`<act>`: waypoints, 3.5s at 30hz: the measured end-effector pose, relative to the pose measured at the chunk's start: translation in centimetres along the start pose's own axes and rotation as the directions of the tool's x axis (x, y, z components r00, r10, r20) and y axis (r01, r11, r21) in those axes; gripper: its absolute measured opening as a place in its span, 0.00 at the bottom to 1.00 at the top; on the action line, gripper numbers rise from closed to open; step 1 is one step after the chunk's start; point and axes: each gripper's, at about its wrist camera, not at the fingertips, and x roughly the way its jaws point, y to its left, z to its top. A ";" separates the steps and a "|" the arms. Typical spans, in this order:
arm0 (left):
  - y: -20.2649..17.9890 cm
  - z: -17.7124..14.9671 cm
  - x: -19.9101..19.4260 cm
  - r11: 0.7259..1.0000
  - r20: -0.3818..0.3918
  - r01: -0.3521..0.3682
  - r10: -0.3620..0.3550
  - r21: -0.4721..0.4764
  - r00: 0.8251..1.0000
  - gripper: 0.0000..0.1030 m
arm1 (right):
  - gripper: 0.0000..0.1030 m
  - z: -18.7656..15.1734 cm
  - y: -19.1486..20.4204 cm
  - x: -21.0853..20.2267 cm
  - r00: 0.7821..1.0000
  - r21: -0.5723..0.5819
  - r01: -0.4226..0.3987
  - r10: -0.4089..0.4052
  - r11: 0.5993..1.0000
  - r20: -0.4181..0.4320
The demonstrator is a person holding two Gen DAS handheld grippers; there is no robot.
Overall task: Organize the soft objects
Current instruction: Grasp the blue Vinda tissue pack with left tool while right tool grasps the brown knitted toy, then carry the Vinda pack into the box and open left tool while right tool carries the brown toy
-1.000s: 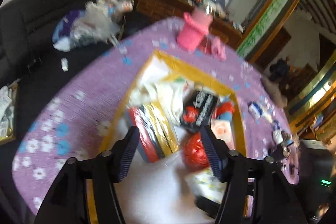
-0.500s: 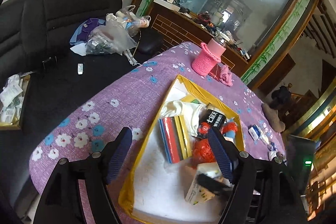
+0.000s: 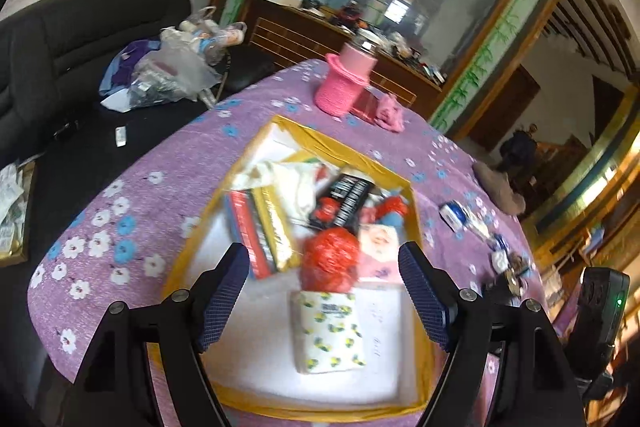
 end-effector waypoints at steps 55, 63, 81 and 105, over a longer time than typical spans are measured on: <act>-28.4 3.8 40.4 0.835 -0.348 0.114 0.097 0.539 0.932 0.79 | 0.55 5.8 -31.3 -6.3 0.967 0.617 0.203 -0.255 0.761 -0.003; -28.7 2.8 41.0 0.813 -0.333 0.080 0.144 0.577 0.932 0.61 | 0.55 5.6 -32.1 -5.4 0.960 0.630 0.241 -0.277 0.738 -0.042; -24.9 5.1 29.0 0.907 -0.271 0.162 -0.055 0.389 0.961 0.59 | 0.22 6.3 -27.4 -9.0 0.932 0.523 0.276 -0.358 0.806 0.060; -2.5 1.2 6.1 0.998 -0.100 0.024 -0.018 0.060 0.995 0.60 | 0.06 3.4 -15.5 -11.7 0.946 0.375 0.204 -0.280 0.904 0.161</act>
